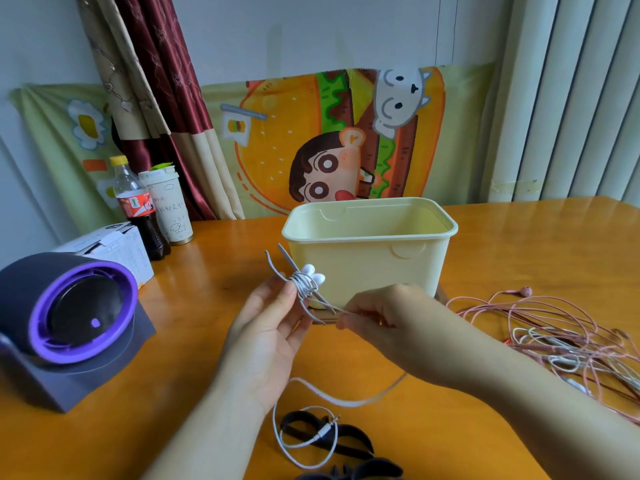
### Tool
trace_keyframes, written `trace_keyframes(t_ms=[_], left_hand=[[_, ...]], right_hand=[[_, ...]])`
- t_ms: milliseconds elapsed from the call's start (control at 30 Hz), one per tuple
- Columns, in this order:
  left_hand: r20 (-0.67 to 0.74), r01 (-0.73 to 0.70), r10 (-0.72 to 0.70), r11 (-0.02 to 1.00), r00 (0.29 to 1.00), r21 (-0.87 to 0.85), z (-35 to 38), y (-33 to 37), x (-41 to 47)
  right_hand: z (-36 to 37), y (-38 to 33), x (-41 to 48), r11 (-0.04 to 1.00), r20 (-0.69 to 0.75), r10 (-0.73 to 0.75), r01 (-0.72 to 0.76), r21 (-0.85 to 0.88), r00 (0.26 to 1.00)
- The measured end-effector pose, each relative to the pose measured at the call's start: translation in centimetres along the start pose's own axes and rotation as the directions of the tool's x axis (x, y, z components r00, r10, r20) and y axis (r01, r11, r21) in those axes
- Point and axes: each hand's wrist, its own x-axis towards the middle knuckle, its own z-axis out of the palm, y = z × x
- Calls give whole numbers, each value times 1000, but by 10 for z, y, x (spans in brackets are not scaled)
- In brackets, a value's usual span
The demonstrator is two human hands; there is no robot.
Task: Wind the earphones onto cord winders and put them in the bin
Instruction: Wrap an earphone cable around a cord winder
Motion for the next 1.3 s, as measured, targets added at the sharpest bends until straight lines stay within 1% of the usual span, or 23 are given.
trace_keyframes(t_ms=[67,200,300,367,500,667,867,1000,1067,1100,1133,1200,1267,1300], left_hand=[[27,-43,43,999,999,6,1,0,0],[7,-103,104,973,995,204,2,-6,-1],[36,-169,167,923,985,346,4,-6,-3],[53,-179,173,888,983,423,2,-8,-3],[107,-162,125,849,986,502,5,-10,-4],[233,-180,61,826,971,534,11,-9,-11],[365,-192,-32,806,930,560,11,-8,-14],[432,-211,-69,797,899,567,13,-9,-17],[465,-222,-74,806,882,548,14,-8,-18],[481,-218,-71,828,874,517,15,-8,-18],[486,-193,-62,868,872,457,15,-7,-18],[450,-83,-48,960,892,268,17,-4,-18],[385,-7,-32,995,922,100,18,-1,-17],[343,10,-26,999,939,46,18,1,-16]], right_hand=[[-7,-4,-2,999,-43,-21,19,-26,999],[-18,-9,-3,999,-86,-36,33,-37,996],[-25,-9,-4,999,-112,-36,34,-24,993],[-29,-9,-5,999,-116,-39,38,-16,992],[-32,-5,-3,998,-158,-56,58,3,986],[-32,9,2,999,-226,-19,24,21,974],[-37,27,8,990,-345,41,9,140,938],[-35,32,8,968,-335,70,17,248,940],[-30,32,9,953,-313,91,8,302,945],[-26,34,11,946,-300,104,-1,323,948],[-21,35,12,938,-285,122,-17,346,951],[-10,38,13,923,-226,157,-62,380,961],[2,39,11,923,-134,165,-105,371,977],[7,37,10,933,-93,148,-107,343,985]])
